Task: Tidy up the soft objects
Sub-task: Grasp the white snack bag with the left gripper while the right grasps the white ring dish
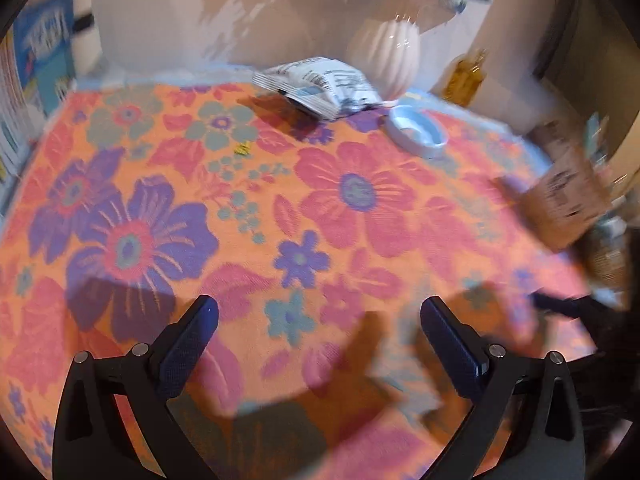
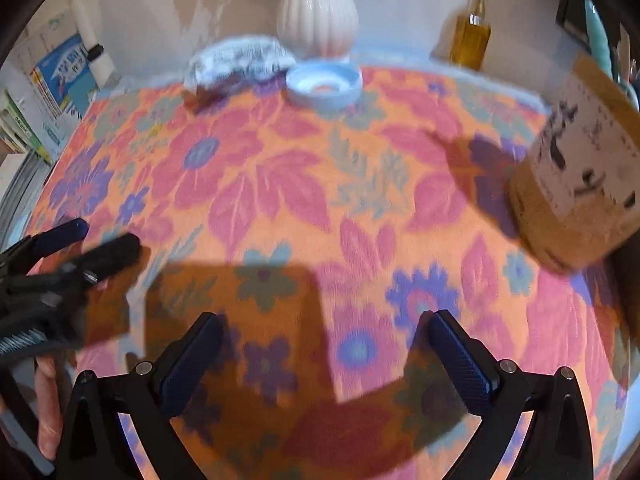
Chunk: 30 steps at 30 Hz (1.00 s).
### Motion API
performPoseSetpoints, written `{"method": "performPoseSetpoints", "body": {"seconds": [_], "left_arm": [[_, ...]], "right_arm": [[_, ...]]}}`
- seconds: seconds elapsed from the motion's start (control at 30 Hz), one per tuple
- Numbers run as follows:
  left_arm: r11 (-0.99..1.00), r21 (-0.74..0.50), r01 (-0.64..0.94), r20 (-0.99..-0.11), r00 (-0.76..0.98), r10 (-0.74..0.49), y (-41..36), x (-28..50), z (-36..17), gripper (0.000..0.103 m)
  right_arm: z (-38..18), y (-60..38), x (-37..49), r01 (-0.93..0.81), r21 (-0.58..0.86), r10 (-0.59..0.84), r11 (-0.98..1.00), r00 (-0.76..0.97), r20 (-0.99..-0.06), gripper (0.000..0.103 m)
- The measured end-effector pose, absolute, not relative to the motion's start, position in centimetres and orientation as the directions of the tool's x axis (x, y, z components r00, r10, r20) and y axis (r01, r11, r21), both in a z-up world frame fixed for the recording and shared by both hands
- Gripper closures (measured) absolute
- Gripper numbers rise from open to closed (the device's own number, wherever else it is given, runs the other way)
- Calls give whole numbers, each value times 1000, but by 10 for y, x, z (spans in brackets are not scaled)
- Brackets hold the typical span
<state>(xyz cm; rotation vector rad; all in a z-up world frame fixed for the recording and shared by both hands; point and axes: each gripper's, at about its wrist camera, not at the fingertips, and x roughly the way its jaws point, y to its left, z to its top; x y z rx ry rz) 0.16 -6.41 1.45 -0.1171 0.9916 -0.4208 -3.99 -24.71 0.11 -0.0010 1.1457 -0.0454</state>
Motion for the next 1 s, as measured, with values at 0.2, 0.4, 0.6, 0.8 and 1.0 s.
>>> {"method": "performPoseSetpoints", "body": {"seconds": [0.2,0.4,0.6,0.8,1.0], "left_arm": [[930,-273,247,-736,569,-367,-43,12,81,2],[922,-117,368,-734,593,-330,-84,73,95,2],[892,-50,450,-728,595,-341,-123,130,58,3],[873,7,487,-741,589,-323,-140,161,31,13],[860,-13,510,-765,549,-337,-140,172,17,35]], "right_arm": [[26,-234,-24,-55,-88,-63,995,352,-934,0],[48,-239,43,-26,-86,-61,996,502,-863,0],[15,-262,101,58,56,20,997,499,-866,1],[-1,-249,129,23,-49,-54,999,531,-846,2],[-1,-244,150,56,-63,-84,996,564,-822,32]]}}
